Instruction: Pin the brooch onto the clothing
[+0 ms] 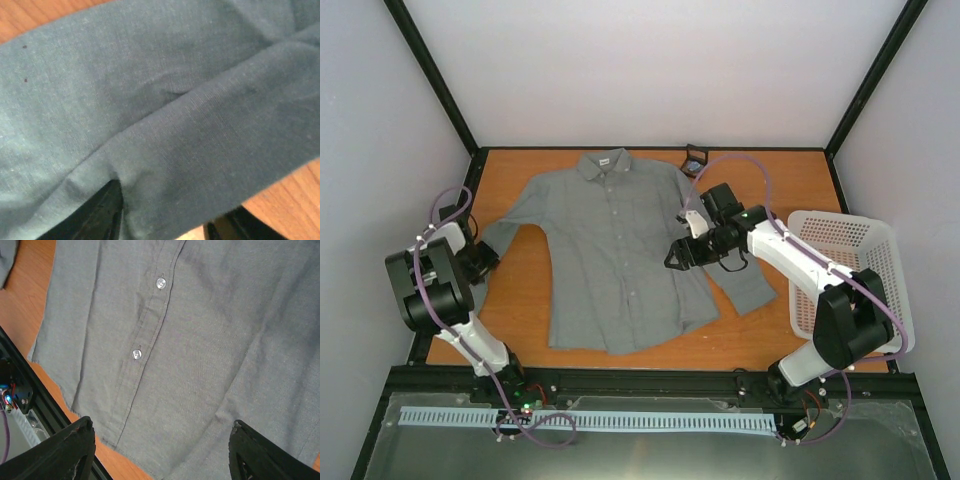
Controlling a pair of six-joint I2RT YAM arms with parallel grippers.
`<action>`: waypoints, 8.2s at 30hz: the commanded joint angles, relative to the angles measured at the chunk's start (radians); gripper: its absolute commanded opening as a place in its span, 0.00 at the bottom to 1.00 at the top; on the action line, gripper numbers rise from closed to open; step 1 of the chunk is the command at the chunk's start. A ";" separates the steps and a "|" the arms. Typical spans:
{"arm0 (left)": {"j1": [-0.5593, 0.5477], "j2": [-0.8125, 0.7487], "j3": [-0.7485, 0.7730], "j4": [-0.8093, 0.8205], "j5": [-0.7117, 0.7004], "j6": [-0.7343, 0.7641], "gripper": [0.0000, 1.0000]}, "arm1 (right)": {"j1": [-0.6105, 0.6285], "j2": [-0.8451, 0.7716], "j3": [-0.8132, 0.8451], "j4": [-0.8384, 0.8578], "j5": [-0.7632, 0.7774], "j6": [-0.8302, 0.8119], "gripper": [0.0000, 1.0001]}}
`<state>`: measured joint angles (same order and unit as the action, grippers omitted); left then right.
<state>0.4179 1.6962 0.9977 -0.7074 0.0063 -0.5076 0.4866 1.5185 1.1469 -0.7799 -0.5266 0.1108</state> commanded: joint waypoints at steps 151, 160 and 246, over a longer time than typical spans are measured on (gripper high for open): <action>-0.577 -0.163 -0.195 0.067 0.329 -0.126 0.79 | -0.286 0.285 -0.013 0.093 0.084 0.056 0.19; -0.580 -0.331 -0.042 0.101 0.506 -0.012 0.92 | -0.287 0.019 0.101 0.097 0.083 0.059 0.49; -0.581 -0.678 -0.034 0.095 0.381 0.025 0.97 | -0.217 1.324 1.515 0.062 0.761 0.251 1.00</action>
<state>-0.1646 1.0172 0.9398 -0.6205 0.3851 -0.4805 0.2893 2.8182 2.6381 -0.6586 0.2070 0.3317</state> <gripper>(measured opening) 0.966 0.995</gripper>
